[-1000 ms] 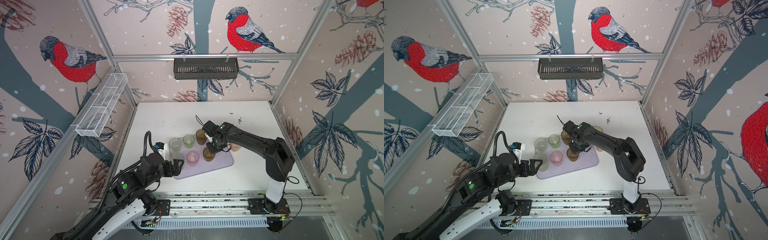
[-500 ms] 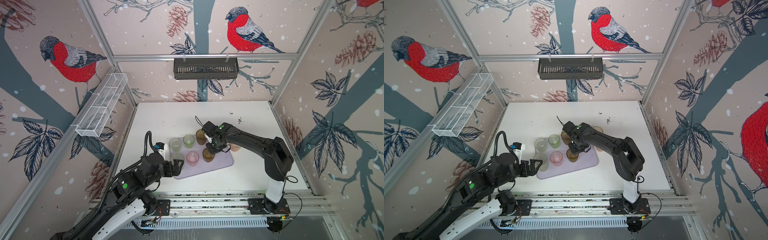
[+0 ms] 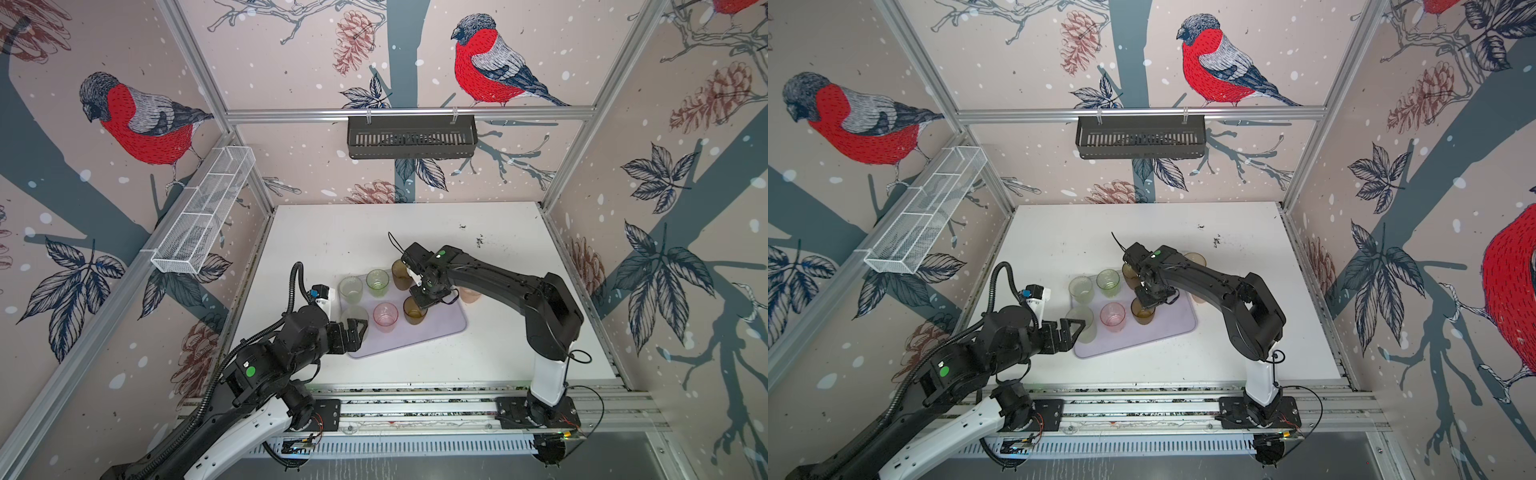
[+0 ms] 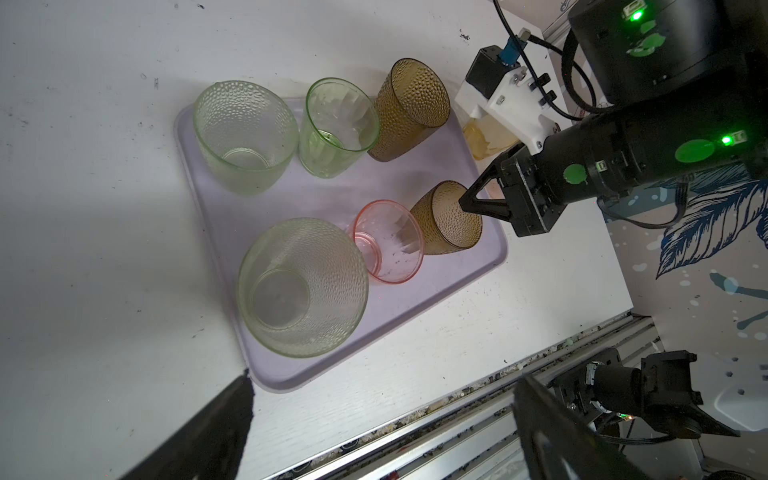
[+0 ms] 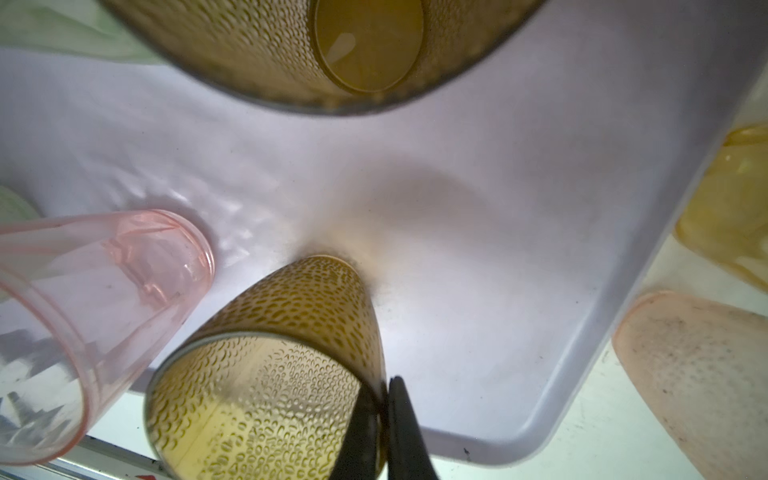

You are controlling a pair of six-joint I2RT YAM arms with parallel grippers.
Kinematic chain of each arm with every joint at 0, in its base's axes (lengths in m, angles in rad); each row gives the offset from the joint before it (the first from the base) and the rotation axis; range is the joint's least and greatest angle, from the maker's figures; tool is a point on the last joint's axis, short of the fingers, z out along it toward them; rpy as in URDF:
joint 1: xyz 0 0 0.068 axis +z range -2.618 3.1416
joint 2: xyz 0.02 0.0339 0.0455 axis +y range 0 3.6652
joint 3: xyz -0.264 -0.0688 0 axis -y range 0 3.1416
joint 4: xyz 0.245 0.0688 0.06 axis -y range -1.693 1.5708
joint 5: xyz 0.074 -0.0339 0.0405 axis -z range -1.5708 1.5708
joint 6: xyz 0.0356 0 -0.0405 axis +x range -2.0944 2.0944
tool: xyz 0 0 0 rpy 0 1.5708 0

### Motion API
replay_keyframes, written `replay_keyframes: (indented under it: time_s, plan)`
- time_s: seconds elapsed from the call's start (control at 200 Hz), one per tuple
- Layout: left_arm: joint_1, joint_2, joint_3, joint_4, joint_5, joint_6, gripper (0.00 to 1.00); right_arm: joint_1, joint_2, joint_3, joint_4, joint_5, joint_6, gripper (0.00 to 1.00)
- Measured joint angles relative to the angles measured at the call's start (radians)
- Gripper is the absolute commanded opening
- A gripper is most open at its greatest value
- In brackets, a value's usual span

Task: Place the glasses into the tray
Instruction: 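Lower the small amber dotted glass onto the tray beside the pink glass, then open the right gripper to release the small amber dotted glass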

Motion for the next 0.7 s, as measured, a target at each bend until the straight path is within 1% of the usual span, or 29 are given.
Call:
replay_keyframes:
  time_s: [0.11, 0.45, 0.7]
  plan:
    - [0.0, 0.002, 0.005, 0.0, 0.0, 0.001, 0.97, 0.002, 0.002, 0.001, 0.004, -0.002, 0.0, 0.06]
    - [0.0, 0.012, 0.009, 0.001, 0.0, 0.008, 0.97, 0.003, 0.003, 0.001, 0.016, -0.002, 0.0, 0.09]
    - [0.0, 0.011, 0.011, 0.001, 0.0, 0.008, 0.97, 0.004, 0.003, -0.004, 0.02, -0.002, 0.0, 0.16]
